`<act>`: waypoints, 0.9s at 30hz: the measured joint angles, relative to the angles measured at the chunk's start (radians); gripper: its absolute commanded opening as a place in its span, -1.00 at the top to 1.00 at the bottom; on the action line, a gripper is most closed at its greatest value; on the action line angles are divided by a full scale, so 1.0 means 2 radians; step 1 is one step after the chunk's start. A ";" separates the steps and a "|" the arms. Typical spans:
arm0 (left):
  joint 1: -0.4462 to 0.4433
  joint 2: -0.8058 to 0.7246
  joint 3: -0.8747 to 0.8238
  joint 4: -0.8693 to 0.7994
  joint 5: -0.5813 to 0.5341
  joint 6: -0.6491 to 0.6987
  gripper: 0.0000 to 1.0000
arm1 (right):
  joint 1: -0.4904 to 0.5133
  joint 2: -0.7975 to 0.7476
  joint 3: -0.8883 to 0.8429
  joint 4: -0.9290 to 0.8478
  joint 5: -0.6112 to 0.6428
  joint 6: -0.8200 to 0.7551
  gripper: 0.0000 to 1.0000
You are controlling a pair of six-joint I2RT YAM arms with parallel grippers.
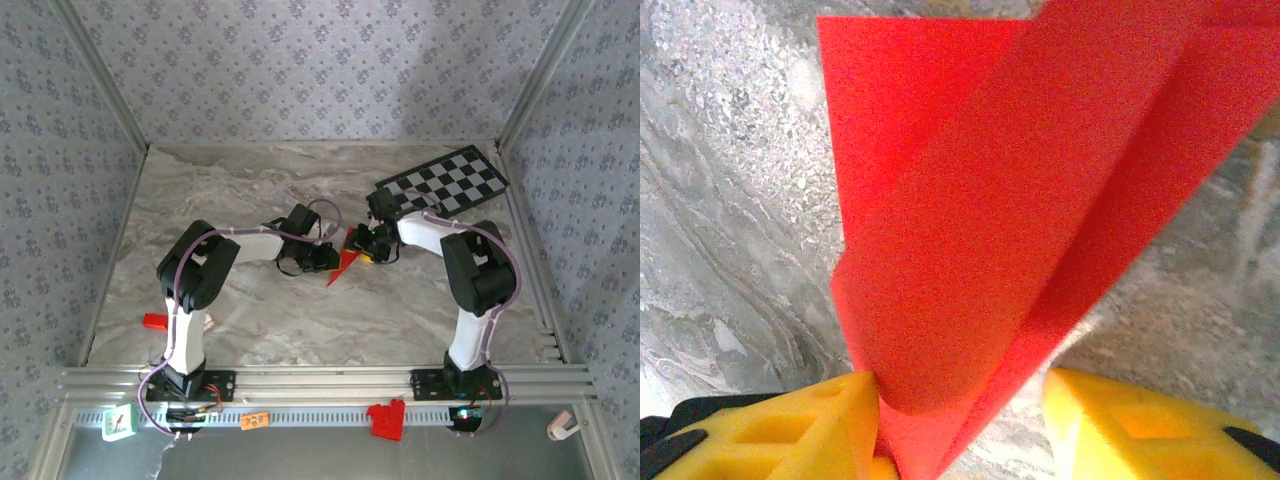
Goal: Fold a paper plane with a square sheet of paper (pick it up from the middle)
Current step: Fold the wing for the fifth time at the center of the table.
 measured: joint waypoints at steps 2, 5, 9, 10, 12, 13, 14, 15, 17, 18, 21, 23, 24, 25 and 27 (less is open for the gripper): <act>0.000 0.001 0.001 -0.002 0.000 -0.002 0.69 | -0.009 -0.019 -0.011 -0.005 0.003 -0.006 -0.11; 0.000 0.002 0.003 -0.003 0.000 -0.005 0.70 | -0.022 -0.060 -0.030 -0.006 0.005 -0.016 -0.05; 0.000 0.003 0.005 -0.007 0.000 -0.006 0.70 | -0.025 -0.107 -0.046 0.010 -0.001 -0.031 0.16; 0.000 0.003 0.005 -0.007 0.000 -0.006 0.70 | -0.024 -0.114 -0.051 0.019 -0.006 -0.034 0.21; 0.000 0.003 0.005 -0.007 0.000 -0.006 0.70 | -0.020 -0.116 -0.062 0.038 -0.019 -0.037 0.30; 0.000 0.003 0.006 -0.007 0.000 -0.006 0.70 | -0.018 -0.115 -0.067 0.046 -0.026 -0.038 0.34; 0.000 0.003 0.006 -0.007 0.000 -0.006 0.70 | -0.016 -0.112 -0.071 0.052 -0.033 -0.039 0.37; 0.000 0.003 0.006 -0.008 0.000 -0.006 0.70 | -0.013 -0.108 -0.072 0.056 -0.038 -0.039 0.39; 0.000 0.003 0.006 -0.008 0.000 -0.006 0.69 | -0.007 -0.096 -0.071 0.070 -0.048 -0.043 0.44; 0.000 0.003 0.006 -0.008 0.000 -0.006 0.69 | -0.004 -0.090 -0.071 0.074 -0.051 -0.045 0.45; 0.000 0.003 0.006 -0.008 0.001 -0.006 0.68 | 0.003 -0.069 -0.066 0.083 -0.060 -0.049 0.48; 0.000 0.004 0.006 -0.008 0.002 -0.006 0.67 | 0.007 -0.053 -0.059 0.085 -0.061 -0.049 0.49; 0.000 0.004 0.006 -0.008 0.002 -0.005 0.67 | 0.007 -0.049 -0.057 0.085 -0.061 -0.049 0.50; 0.000 0.004 0.007 -0.009 0.002 -0.006 0.66 | 0.007 -0.044 -0.056 0.086 -0.061 -0.049 0.50; 0.000 0.005 0.009 -0.011 0.003 -0.006 0.66 | 0.007 -0.038 -0.054 0.087 -0.061 -0.049 0.50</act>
